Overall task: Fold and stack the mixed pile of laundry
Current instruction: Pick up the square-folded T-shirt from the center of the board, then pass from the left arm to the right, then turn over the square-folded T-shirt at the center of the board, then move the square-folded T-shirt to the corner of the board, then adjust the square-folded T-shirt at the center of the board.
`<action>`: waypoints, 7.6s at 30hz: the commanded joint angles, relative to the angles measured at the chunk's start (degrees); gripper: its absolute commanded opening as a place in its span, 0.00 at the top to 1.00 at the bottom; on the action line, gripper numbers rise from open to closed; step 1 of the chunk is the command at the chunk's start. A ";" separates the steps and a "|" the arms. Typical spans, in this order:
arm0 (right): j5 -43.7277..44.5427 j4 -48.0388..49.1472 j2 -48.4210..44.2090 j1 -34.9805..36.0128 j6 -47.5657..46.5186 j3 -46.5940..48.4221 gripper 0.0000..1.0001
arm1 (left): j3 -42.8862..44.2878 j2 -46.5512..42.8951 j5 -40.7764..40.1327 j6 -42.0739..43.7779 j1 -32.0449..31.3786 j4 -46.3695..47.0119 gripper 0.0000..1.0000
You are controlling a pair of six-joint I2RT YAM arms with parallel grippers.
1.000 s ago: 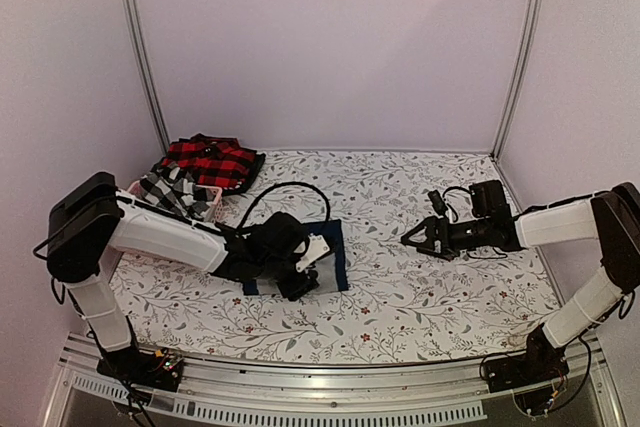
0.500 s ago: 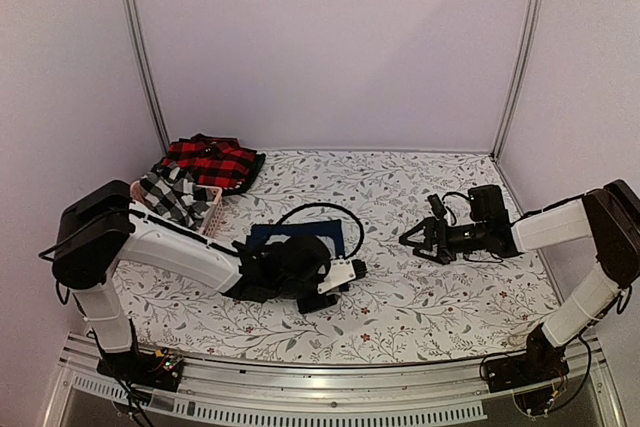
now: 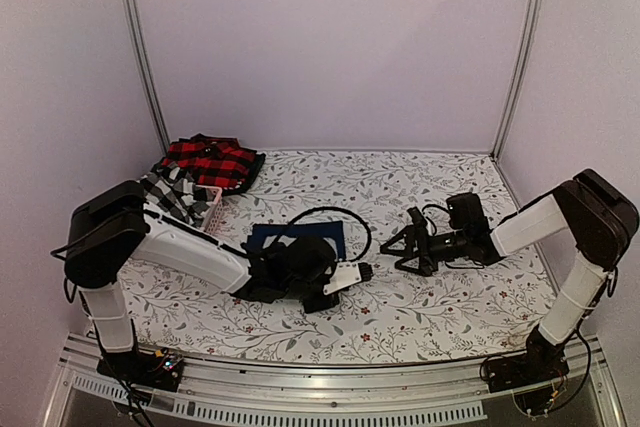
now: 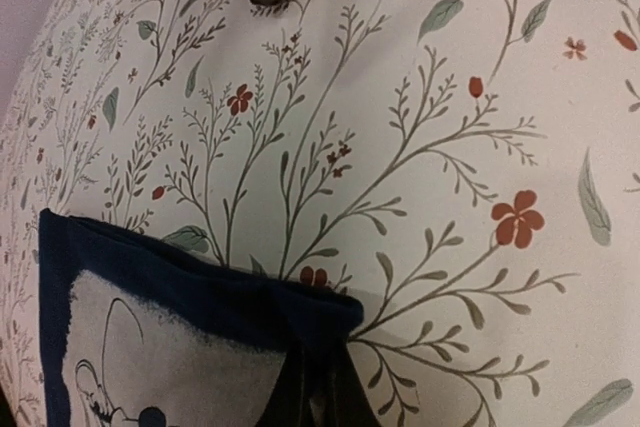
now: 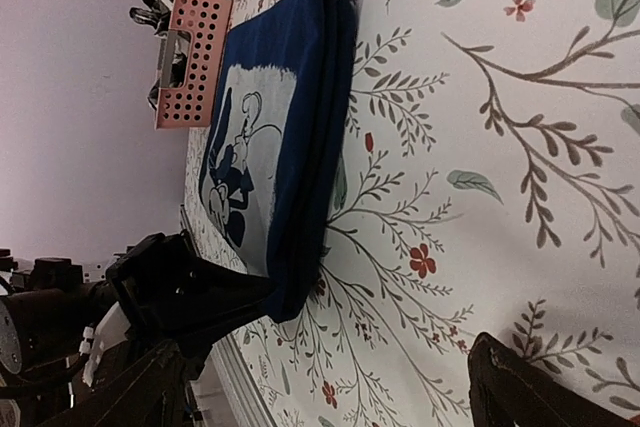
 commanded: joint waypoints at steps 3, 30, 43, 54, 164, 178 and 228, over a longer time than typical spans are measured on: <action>-2.39 13.59 7.22 4.84 13.01 1.85 0.02 | -2.63 -8.10 4.85 -0.98 -0.14 5.67 1.00; -0.71 36.33 29.05 12.19 43.35 9.83 0.23 | -2.17 -11.34 8.80 -0.11 -3.08 3.58 1.00; -0.39 36.21 33.41 12.29 45.82 12.43 0.75 | -2.04 -11.68 7.82 0.85 -4.69 2.38 1.00; -0.07 11.22 21.42 7.83 25.92 15.38 1.00 | -7.97 -20.67 0.94 -6.83 -1.84 9.24 0.24; 17.00 -35.11 -11.33 20.02 -12.18 7.89 0.26 | -4.46 -8.89 18.84 -37.64 31.08 -1.83 0.40; 17.11 -35.81 5.59 8.76 -30.40 24.41 0.36 | -17.66 -18.02 22.93 -51.45 24.80 -1.52 0.39; 1.72 -31.19 15.65 4.62 -29.42 24.91 0.58 | -17.01 -16.14 22.41 -52.01 24.67 -0.30 0.67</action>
